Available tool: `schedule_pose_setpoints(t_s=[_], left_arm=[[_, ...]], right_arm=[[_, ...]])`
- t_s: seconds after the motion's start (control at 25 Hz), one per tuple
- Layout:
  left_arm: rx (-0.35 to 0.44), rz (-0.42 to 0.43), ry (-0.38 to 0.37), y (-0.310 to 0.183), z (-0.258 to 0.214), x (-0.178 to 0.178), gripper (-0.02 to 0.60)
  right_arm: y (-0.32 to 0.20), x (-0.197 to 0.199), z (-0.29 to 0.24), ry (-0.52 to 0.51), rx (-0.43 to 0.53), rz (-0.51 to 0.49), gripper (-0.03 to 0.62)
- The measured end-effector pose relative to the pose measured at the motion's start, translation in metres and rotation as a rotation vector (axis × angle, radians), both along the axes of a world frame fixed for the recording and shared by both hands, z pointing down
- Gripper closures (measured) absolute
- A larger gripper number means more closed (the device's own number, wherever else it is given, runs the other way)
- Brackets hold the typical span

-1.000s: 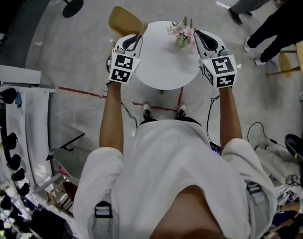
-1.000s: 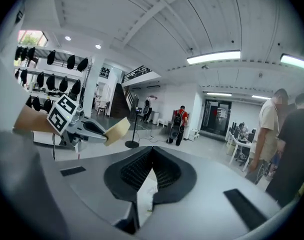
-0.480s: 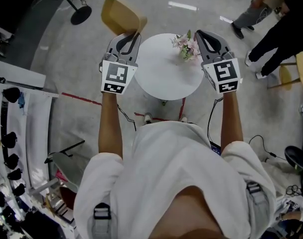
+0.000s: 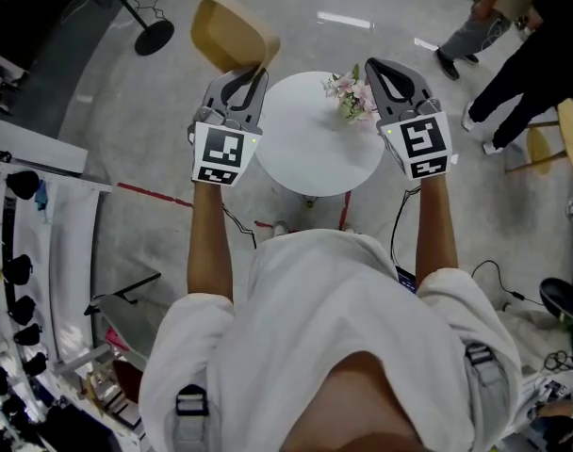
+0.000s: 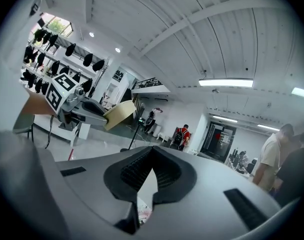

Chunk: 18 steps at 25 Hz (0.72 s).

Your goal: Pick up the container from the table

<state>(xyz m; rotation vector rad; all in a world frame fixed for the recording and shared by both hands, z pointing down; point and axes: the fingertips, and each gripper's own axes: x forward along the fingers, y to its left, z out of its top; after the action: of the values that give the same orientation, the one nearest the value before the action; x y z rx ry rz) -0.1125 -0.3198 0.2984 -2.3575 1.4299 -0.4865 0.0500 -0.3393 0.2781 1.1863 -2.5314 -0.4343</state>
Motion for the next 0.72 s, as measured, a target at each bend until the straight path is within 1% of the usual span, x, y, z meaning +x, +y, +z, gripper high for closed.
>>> schedule_pose_setpoints(t_s=[0.24,0.48,0.72], left_arm=[[0.009,0.003,0.023,0.0,-0.006,-0.001,0.55],[0.008,0.009,0.016,0.001,-0.005,0.002,0.55],[0.006,0.013,0.034,-0.001,-0.004,0.0,0.55]], right_arm=[[-0.001,-0.001,0.001,-0.008,-0.013,-0.003,0.58],[0.002,-0.003,0.005,-0.004,-0.015,-0.012,0.58],[0.0,-0.006,0.011,0.009,-0.019,-0.017,0.58]])
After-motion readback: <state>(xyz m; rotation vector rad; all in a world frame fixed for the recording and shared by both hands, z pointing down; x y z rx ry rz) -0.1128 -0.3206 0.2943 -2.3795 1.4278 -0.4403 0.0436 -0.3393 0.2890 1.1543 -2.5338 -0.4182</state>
